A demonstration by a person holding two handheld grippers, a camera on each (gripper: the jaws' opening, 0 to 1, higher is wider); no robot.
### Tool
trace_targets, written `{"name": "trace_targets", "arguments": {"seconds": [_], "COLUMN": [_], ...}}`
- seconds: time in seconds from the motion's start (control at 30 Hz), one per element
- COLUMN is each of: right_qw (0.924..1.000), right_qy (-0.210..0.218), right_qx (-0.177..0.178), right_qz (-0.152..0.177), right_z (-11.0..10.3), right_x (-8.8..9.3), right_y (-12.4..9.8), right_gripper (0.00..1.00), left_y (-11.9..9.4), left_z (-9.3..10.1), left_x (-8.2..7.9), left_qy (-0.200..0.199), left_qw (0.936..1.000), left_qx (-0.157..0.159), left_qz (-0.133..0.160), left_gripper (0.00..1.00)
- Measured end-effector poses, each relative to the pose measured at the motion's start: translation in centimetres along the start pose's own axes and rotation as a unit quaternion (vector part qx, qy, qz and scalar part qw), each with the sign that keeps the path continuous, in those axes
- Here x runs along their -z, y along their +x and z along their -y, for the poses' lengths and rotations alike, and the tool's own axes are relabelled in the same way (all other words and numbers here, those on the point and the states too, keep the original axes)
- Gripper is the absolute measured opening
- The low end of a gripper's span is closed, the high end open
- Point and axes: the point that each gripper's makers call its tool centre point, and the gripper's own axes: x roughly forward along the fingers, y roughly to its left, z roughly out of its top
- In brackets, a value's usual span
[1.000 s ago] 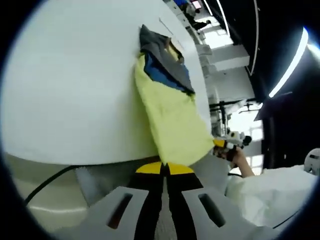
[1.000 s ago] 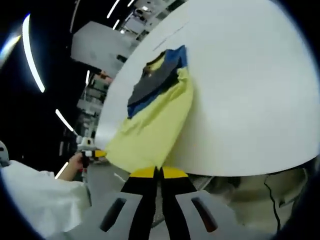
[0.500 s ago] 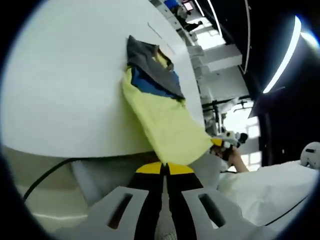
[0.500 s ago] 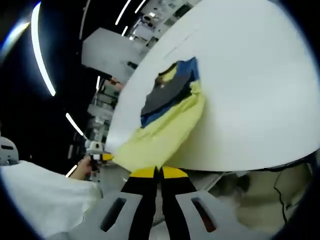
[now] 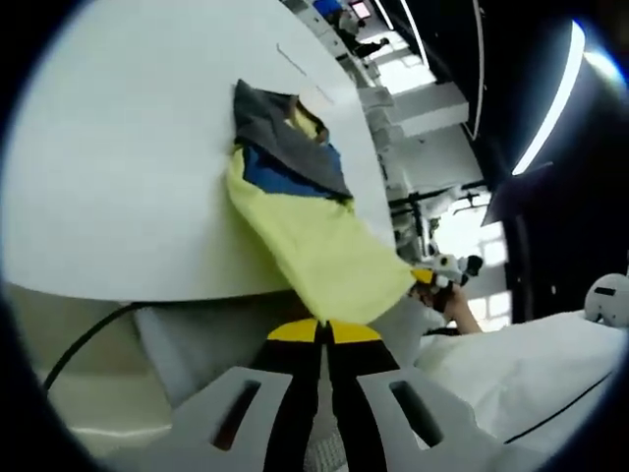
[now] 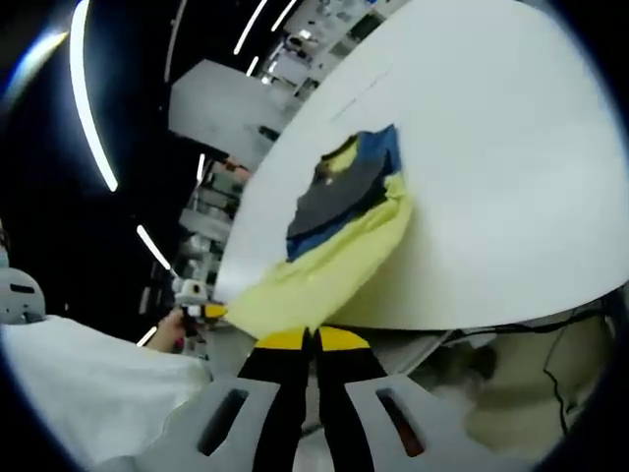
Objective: Fold the garment on the visible template until the final outline fits inside the template.
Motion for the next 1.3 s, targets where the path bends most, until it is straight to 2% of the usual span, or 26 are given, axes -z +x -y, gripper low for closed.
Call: {"name": "trace_targets", "arguments": {"seconds": [0.77,1.07,1.3], "right_qw": [0.9996,0.9994,0.9992], "right_qy": [-0.004,-0.013,-0.016], "right_qx": [-0.02,-0.027,-0.038], "right_qz": [-0.019,-0.019,-0.004], "right_z": [-0.8,-1.5,-2.1], "right_x": [0.4,-0.3,-1.8], "right_y": [-0.8,-1.2,-1.4], "right_gripper": [0.03,0.03,0.03], "left_y": [-1.0,-1.5,-1.8], "left_z": [2.2,3.3,4.1], "left_x": [1.7,0.9,-0.5], "left_qy": [-0.004,0.011,0.011], "left_qw": [0.9998,0.9994,0.9993], "left_qx": [0.01,0.017,0.034], "left_qz": [-0.019,-0.027,-0.014], "left_gripper": [0.0,0.0,0.0]}}
